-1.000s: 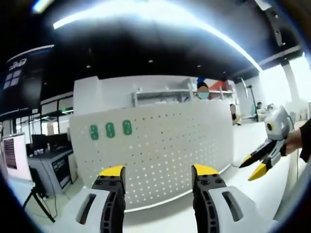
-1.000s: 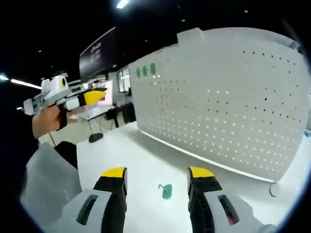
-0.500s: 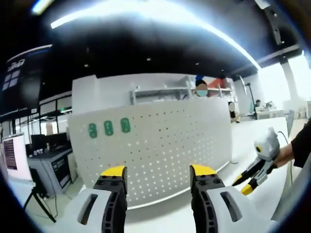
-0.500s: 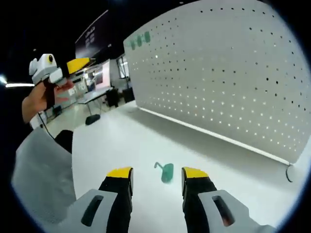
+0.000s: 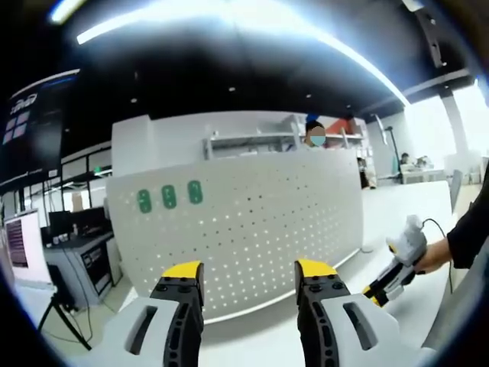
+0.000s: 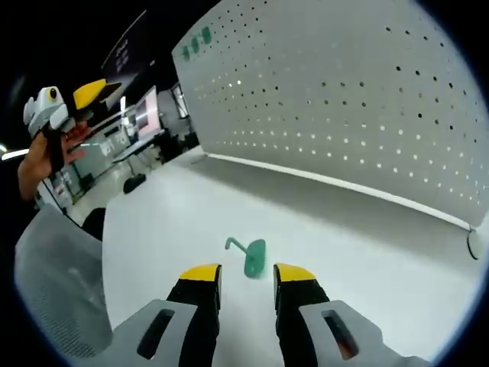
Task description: Insert the hook assembly into the mounting plate slot until the hook locks in place.
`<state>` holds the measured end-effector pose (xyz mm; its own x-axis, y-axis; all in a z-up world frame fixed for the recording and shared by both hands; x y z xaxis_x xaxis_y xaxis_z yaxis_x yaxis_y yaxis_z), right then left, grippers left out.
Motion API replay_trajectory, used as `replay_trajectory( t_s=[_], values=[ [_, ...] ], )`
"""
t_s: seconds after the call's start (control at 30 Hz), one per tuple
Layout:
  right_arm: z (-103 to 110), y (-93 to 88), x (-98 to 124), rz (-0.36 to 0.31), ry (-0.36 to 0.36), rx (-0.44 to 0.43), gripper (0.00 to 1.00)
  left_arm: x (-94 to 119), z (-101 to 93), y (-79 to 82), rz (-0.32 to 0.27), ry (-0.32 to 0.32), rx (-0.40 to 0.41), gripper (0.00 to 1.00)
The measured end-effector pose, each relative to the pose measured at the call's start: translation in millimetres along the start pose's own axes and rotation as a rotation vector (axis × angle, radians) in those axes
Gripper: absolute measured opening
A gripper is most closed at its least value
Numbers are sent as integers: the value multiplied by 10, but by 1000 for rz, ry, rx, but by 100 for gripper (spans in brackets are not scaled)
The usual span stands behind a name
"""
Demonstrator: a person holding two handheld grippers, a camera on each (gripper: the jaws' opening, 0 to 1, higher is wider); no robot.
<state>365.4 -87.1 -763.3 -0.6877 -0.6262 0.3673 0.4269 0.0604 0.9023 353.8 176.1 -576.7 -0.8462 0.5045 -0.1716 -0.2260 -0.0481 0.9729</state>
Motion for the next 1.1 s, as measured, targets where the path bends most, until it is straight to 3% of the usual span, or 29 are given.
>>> replay_trajectory(
  t_s=[0.53,1.1],
  values=[
    [-53,-138,-192,47,-12,-14,18,43,25,-38,21,7,2,45],
    [-48,-142,-246,46,-11,117,8,33,21,-67,30,0,5,44]
  ],
)
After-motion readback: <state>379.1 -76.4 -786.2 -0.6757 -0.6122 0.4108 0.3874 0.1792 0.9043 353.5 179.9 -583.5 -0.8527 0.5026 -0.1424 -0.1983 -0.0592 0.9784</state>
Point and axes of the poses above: the point that each gripper's makers call its tool centre point, and the gripper's own axes: x roughly backward along the fingers, z roughly to its left, y roughly out of its top, the point moved 7 cm from there along x, roughly backward along the fingers, and after that the axes turned 10 degrees about -z, right-handed, at the moved point
